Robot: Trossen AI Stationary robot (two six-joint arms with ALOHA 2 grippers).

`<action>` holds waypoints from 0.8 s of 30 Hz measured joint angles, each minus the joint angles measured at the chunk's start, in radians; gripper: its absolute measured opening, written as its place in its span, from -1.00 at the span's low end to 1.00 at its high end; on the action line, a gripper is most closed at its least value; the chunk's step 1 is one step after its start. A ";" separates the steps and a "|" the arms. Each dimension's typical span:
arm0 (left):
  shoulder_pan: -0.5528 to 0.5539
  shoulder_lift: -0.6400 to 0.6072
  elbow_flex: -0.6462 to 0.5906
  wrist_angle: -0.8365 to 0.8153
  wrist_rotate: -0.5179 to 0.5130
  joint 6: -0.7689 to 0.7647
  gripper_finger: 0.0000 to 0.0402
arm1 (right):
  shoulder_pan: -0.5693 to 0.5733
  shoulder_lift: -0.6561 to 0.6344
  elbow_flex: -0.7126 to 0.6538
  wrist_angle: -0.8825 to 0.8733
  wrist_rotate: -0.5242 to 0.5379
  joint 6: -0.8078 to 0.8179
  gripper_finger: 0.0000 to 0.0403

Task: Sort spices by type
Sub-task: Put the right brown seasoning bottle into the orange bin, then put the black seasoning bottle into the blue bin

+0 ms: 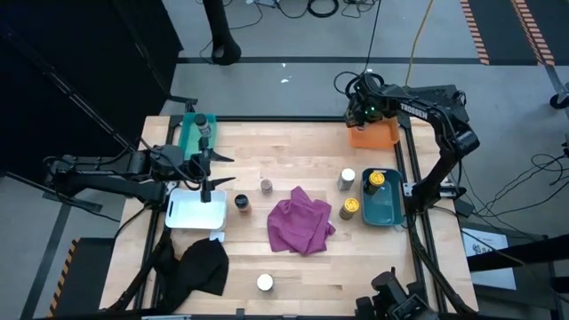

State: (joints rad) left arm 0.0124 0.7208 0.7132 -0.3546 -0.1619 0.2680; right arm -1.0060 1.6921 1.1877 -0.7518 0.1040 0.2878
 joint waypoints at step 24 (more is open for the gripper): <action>0.000 0.000 0.000 0.000 0.000 0.010 0.23 | 0.000 -0.001 -0.006 0.043 0.003 -0.022 -0.08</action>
State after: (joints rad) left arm 0.0128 0.7208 0.7132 -0.3546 -0.1619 0.2775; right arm -1.0061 1.6908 1.1814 -0.7083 0.1066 0.2661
